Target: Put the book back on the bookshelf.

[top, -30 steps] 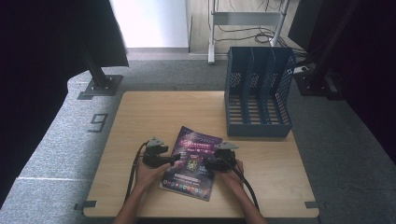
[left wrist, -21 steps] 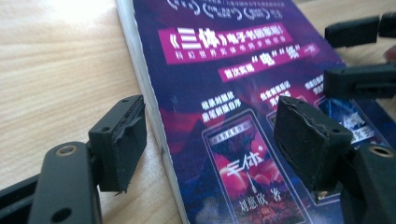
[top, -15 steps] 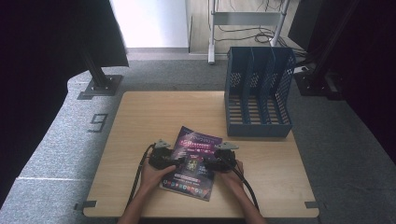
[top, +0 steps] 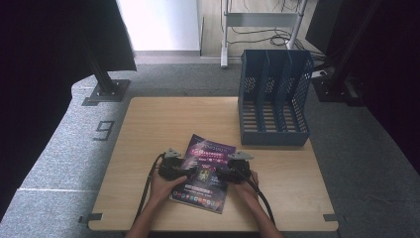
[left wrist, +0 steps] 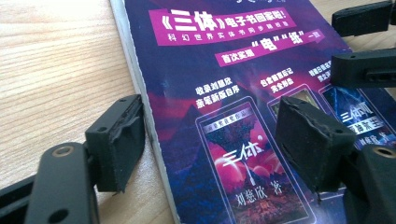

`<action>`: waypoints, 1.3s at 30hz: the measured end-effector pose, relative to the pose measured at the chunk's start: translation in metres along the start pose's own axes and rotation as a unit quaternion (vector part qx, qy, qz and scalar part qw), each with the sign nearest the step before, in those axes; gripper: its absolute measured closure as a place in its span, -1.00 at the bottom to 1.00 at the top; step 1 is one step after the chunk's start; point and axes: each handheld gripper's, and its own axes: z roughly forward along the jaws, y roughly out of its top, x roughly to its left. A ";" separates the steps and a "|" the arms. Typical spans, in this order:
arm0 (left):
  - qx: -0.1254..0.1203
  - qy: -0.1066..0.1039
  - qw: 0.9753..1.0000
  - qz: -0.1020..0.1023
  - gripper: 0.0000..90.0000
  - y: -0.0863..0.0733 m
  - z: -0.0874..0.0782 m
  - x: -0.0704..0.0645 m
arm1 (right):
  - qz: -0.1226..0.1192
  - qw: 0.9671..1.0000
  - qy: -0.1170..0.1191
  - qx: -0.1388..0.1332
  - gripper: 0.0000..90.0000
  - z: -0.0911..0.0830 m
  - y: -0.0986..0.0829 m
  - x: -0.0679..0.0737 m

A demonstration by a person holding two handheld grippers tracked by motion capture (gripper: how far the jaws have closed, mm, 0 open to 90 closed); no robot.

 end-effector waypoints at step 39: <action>-0.037 -0.091 0.994 -0.047 -0.26 0.007 -0.020 -0.002 | 0.005 1.000 -0.007 0.000 -0.55 -0.001 0.000 -0.002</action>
